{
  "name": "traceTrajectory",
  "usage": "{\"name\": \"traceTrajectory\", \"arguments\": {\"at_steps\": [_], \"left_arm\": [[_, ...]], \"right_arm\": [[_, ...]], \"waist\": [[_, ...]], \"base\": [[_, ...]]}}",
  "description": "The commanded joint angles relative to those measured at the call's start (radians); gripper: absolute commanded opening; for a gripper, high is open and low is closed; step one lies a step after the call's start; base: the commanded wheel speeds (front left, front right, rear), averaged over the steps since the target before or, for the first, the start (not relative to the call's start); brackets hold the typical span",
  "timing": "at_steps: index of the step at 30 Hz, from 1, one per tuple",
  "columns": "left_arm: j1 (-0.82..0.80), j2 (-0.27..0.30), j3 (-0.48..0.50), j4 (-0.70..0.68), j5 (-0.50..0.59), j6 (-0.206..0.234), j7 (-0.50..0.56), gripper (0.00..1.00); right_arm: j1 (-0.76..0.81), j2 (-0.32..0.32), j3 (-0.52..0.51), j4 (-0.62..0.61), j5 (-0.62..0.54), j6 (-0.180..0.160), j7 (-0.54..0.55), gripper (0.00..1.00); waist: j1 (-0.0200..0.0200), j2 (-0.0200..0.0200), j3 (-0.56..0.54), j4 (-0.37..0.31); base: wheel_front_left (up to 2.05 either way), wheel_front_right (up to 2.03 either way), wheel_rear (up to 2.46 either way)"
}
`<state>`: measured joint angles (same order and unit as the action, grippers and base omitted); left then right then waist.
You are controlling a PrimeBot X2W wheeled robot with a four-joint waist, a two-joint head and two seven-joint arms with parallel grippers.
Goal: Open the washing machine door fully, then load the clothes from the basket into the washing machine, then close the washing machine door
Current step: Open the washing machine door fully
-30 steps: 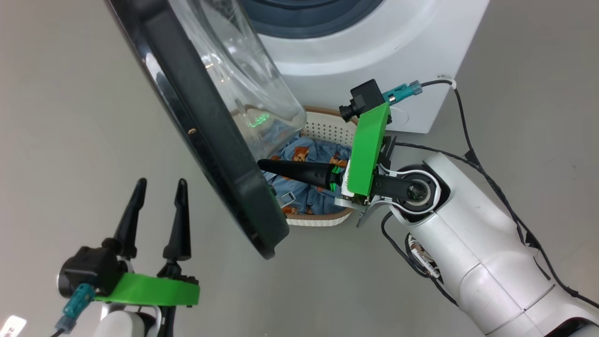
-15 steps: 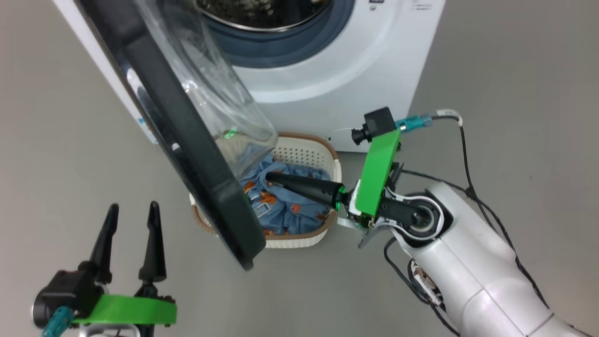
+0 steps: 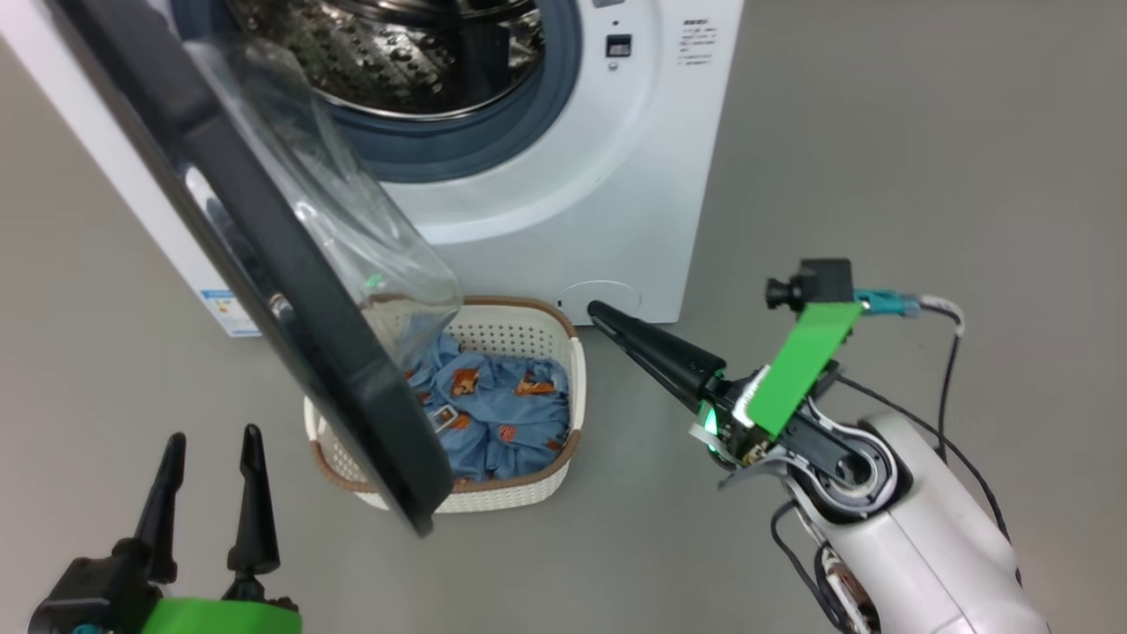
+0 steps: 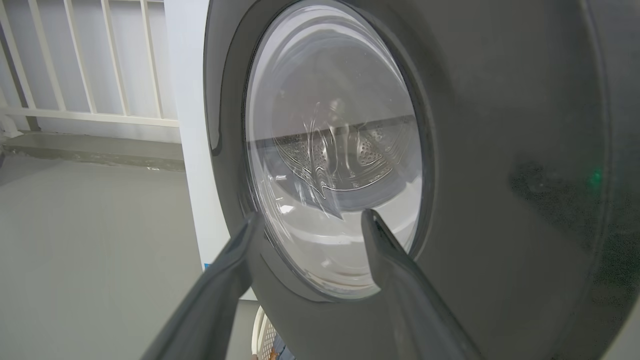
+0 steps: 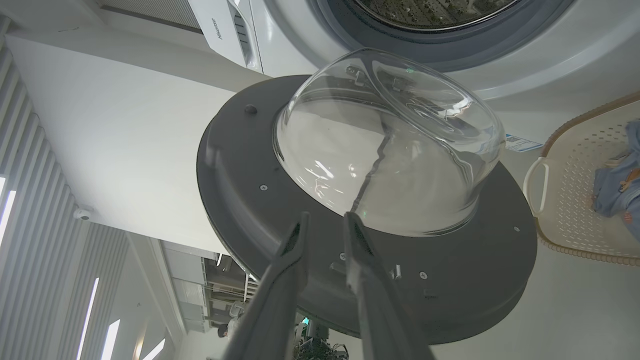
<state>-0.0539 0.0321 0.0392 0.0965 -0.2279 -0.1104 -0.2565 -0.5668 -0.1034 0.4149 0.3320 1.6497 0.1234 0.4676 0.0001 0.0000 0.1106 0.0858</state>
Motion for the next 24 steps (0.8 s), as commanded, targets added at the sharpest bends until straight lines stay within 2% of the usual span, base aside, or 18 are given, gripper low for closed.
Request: {"name": "traceTrajectory", "arguments": {"at_steps": [1,5,10,18,24], "left_arm": [[-0.007,0.018,0.04,-0.028,0.012,-0.004,-0.005,1.0],[-0.005,0.018,0.044,-0.025,0.016,-0.007,-0.005,1.0],[-0.004,0.018,0.041,-0.022,0.011,-0.009,-0.005,1.0],[-0.005,0.018,0.04,-0.029,0.001,-0.011,-0.005,1.0],[0.001,0.018,0.048,-0.034,0.003,-0.012,-0.005,1.0]], "right_arm": [[0.027,0.01,-0.002,-0.045,-0.006,0.007,-0.029,1.0],[0.058,0.001,-0.028,-0.071,-0.034,0.007,-0.086,1.0],[0.091,-0.023,-0.072,-0.093,-0.139,0.007,-0.242,1.0],[0.119,-0.112,-0.097,-0.167,-0.409,0.007,-0.575,1.0],[0.157,-0.177,-0.093,-0.164,-0.575,0.007,-0.694,1.0]], "waist": [[0.0,0.0,-0.016,-0.025],[0.0,0.0,-0.021,-0.037],[0.0,0.0,-0.025,-0.052],[0.0,0.0,-0.023,-0.066],[0.0,0.0,-0.032,-0.077]], "base": [[0.0,0.0,0.0],[0.0,0.0,0.0],[0.0,0.0,0.0],[0.0,0.0,0.0],[0.0,0.0,0.0]]}}
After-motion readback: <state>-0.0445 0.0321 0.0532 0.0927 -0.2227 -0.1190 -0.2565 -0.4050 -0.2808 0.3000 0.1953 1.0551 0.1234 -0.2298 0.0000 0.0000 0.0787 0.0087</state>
